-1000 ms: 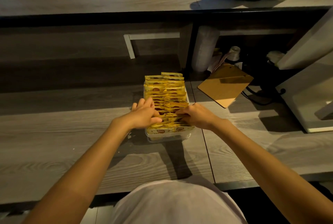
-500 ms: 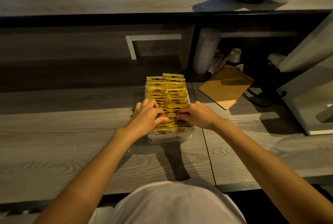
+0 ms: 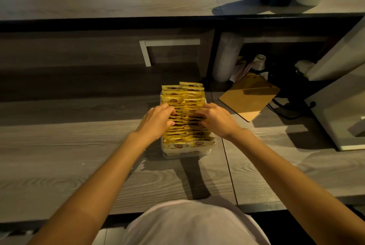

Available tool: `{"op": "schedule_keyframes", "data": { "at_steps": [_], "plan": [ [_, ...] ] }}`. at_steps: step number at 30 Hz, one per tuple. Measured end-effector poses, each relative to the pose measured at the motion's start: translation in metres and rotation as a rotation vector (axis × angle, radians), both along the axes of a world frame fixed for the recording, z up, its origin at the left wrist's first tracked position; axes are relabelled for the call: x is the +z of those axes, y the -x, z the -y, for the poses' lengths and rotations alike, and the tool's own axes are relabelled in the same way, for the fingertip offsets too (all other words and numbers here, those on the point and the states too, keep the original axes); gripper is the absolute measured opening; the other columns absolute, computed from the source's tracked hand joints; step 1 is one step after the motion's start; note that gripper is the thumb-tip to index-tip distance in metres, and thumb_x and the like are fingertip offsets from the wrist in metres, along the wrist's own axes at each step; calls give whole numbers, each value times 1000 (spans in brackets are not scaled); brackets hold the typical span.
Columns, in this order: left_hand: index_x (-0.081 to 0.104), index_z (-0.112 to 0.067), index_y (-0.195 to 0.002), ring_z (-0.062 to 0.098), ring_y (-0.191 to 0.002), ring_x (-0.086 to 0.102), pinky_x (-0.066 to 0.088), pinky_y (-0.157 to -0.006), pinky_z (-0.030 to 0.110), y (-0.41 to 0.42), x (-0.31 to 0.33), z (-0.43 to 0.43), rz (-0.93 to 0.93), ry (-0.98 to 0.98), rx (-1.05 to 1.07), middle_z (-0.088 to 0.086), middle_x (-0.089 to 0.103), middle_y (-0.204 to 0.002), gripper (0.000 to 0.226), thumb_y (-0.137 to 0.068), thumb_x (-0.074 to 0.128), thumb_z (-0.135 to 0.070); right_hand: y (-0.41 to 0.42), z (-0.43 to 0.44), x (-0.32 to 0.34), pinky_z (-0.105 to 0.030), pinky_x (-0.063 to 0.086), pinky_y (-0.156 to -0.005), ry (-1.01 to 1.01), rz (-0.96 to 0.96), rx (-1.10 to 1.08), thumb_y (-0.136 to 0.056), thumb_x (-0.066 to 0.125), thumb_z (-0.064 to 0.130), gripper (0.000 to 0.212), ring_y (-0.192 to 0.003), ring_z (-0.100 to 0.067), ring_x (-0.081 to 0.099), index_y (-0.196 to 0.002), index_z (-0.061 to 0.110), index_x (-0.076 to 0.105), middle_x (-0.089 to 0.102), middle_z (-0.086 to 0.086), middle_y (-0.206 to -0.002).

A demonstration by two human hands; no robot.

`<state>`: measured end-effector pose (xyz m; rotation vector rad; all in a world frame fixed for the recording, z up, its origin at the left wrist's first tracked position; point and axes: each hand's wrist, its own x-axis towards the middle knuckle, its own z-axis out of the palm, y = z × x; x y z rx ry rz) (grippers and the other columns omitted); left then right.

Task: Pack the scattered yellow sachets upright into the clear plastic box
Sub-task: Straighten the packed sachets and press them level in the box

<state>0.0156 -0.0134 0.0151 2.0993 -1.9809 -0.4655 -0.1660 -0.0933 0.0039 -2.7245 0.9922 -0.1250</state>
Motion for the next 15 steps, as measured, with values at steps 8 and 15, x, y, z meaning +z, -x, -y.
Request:
{"op": "schedule_keyframes", "data": {
  "at_steps": [8, 15],
  "plan": [
    [55, -13, -114, 19, -112, 47, 37, -93, 31, -1, -4, 12, 122, 45, -21, 3, 56, -117, 26, -88, 57, -16, -5, 6, 2, -30, 40, -85, 56, -65, 1, -91, 55, 23, 26, -111, -24, 48, -112, 12, 65, 57, -8, -121],
    [52, -15, -108, 20, -108, 51, 40, -91, 32, 0, -8, 13, 105, 66, -25, 2, 56, -114, 26, -84, 63, -12, -10, 3, -2, -35, 35, -98, 41, -122, -4, -95, 47, 21, 30, -123, -25, 46, -121, 16, 60, 60, -6, -125]
  ]
}}
